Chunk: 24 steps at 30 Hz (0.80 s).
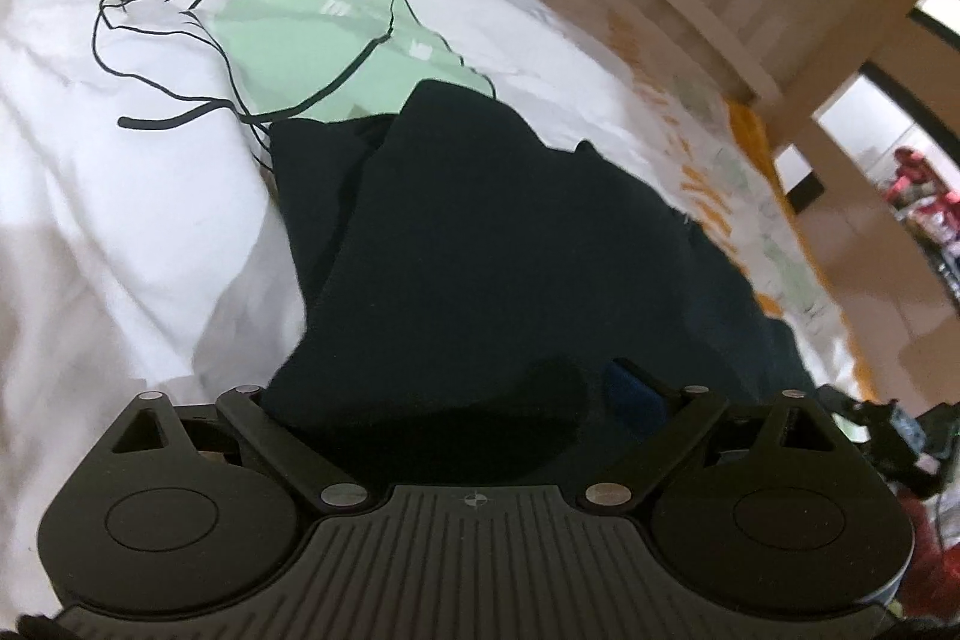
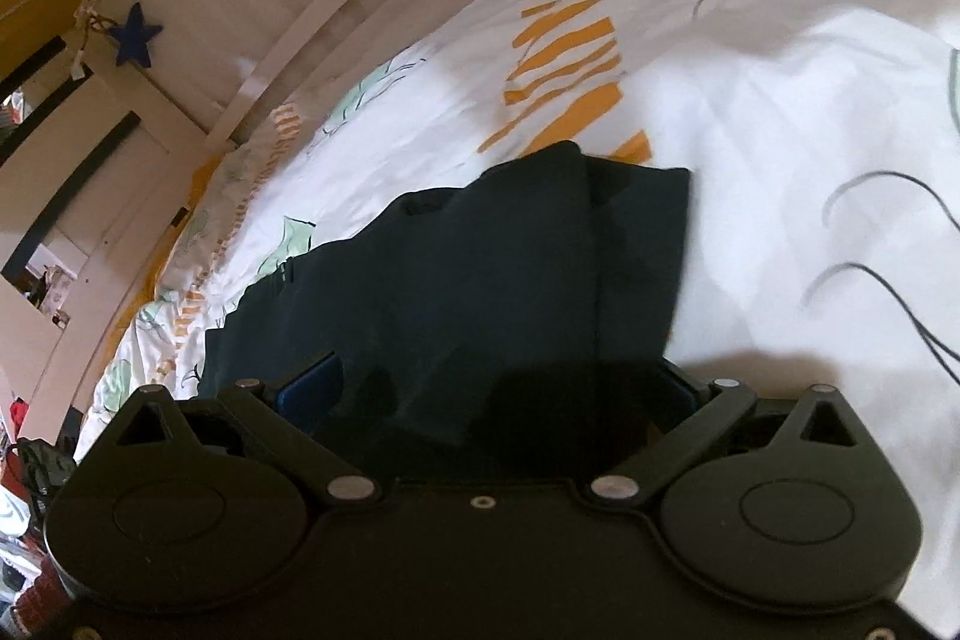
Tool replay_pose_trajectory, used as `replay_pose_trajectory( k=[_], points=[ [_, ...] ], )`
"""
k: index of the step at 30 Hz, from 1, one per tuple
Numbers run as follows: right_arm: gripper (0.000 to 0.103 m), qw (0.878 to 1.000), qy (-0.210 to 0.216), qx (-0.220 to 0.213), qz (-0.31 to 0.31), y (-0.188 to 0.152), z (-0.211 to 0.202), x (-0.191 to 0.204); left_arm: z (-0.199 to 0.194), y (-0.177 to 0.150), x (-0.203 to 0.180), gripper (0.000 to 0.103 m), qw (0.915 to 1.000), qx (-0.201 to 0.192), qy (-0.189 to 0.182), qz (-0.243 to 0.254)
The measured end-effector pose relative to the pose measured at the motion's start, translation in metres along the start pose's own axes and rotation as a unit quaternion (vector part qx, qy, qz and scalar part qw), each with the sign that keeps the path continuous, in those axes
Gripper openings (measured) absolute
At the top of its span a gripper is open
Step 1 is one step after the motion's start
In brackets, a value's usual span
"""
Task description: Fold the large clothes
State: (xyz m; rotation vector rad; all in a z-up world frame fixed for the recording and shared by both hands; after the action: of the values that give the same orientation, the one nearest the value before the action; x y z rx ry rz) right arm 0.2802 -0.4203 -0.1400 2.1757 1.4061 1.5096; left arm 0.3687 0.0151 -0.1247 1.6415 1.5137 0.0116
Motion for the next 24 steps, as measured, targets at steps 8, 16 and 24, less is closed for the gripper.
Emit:
replay_pose_trajectory(
  k=[8, 16, 24],
  points=[
    [0.103, 1.0, 0.012, 0.004, -0.008, -0.004, -0.007, 0.0, -0.012, -0.009, -0.005, 0.092, 0.9997, 0.022, -0.002, 0.009],
    [0.103, 1.0, 0.015, 0.003, -0.014, -0.005, -0.008, 0.0, -0.032, -0.017, -0.016, 0.083, 0.9999, 0.008, 0.011, 0.01],
    [0.103, 1.0, 0.013, 0.003, -0.016, -0.006, -0.007, 0.001, -0.016, -0.019, 0.005, 0.083, 0.9985, 0.019, 0.01, -0.05]
  ],
)
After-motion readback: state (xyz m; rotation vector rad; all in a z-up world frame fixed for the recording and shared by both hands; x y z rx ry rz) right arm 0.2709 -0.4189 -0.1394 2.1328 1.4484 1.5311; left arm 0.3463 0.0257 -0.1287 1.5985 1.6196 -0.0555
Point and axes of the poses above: each gripper's, at about its wrist camera, not at the fingertips, and z roughly the way its jaws point, x to its left, y to its top, the point moved 5 cm from there along z, roughly the way its jaws point, and after that the axes turned 1 degree about -x, right-handed, at the moved point
